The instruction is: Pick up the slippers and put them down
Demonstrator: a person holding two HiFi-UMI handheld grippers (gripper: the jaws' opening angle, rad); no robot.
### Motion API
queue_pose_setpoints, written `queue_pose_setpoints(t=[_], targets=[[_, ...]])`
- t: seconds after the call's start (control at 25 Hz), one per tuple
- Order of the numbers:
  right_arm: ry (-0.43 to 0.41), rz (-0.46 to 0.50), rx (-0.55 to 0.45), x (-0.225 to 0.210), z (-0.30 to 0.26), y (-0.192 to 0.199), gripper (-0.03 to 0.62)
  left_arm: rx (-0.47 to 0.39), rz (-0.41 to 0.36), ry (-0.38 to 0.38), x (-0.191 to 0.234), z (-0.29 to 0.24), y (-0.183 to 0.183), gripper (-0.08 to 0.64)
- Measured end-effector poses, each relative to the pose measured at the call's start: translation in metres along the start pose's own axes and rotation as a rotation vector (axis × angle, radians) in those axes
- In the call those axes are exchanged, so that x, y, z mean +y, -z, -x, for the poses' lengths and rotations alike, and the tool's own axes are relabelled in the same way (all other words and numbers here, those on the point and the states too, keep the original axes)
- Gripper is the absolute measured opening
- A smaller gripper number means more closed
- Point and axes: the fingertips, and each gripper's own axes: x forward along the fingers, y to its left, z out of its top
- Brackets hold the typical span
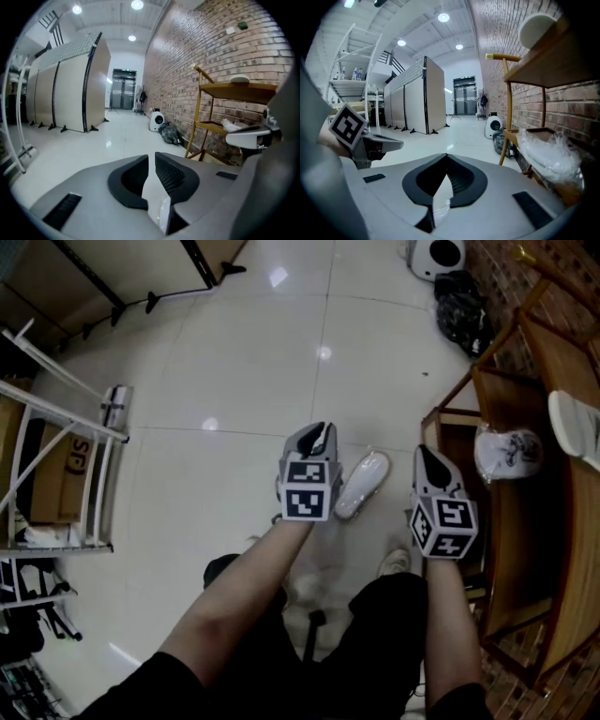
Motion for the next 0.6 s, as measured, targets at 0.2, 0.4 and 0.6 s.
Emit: queue_pose_setpoints(t=[0.2, 0.4, 0.6], targets=[[-0.058, -0.056, -0.103, 0.019, 0.027, -0.043, 0.011, -0.145, 0.012, 0.026, 0.012, 0.056, -0.067, 0.002], [-0.065, 0.006, -0.169, 0.026, 0.061, -0.074, 0.011, -0.274, -0.003, 0.003, 0.015, 0.113, -0.105, 0.002], [-0.074, 0.077, -0.252, 0.038, 0.113, -0.118, 0.011, -0.372, 0.008, -0.003, 0.023, 0.171, -0.146, 0.002]])
